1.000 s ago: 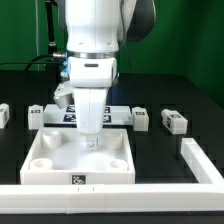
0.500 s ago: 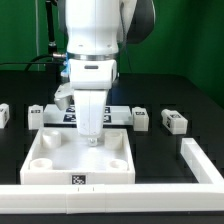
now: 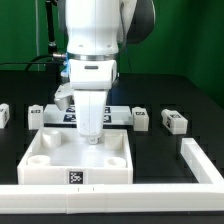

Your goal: Assemble square table

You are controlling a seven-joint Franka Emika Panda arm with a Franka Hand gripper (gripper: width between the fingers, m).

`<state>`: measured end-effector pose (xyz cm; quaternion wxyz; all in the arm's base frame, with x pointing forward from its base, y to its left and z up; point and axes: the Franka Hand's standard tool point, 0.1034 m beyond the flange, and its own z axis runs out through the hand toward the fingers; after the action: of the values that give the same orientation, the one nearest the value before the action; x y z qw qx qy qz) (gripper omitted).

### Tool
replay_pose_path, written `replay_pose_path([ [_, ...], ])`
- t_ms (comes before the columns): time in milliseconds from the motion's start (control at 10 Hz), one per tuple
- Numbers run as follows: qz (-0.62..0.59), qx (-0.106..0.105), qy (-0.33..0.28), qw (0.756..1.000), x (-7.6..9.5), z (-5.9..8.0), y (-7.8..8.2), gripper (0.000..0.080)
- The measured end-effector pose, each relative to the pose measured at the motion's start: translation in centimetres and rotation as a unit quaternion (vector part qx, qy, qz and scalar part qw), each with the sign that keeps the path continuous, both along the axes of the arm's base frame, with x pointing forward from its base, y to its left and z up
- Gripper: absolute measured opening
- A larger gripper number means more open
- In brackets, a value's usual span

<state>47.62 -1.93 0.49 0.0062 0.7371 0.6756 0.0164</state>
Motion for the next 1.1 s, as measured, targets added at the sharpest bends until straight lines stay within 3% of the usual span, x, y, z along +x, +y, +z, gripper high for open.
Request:
replay_pose_path([
  [300,0.0,0.0,0.0,1.0,0.0,0.0,0.2,0.0055],
  [700,0.04,0.007,0.01,0.999,2.9,0.0,5.3,0.0055],
  [1100,0.026,0.008,0.035,0.999,3.1,0.0,8.8,0.0055],
])
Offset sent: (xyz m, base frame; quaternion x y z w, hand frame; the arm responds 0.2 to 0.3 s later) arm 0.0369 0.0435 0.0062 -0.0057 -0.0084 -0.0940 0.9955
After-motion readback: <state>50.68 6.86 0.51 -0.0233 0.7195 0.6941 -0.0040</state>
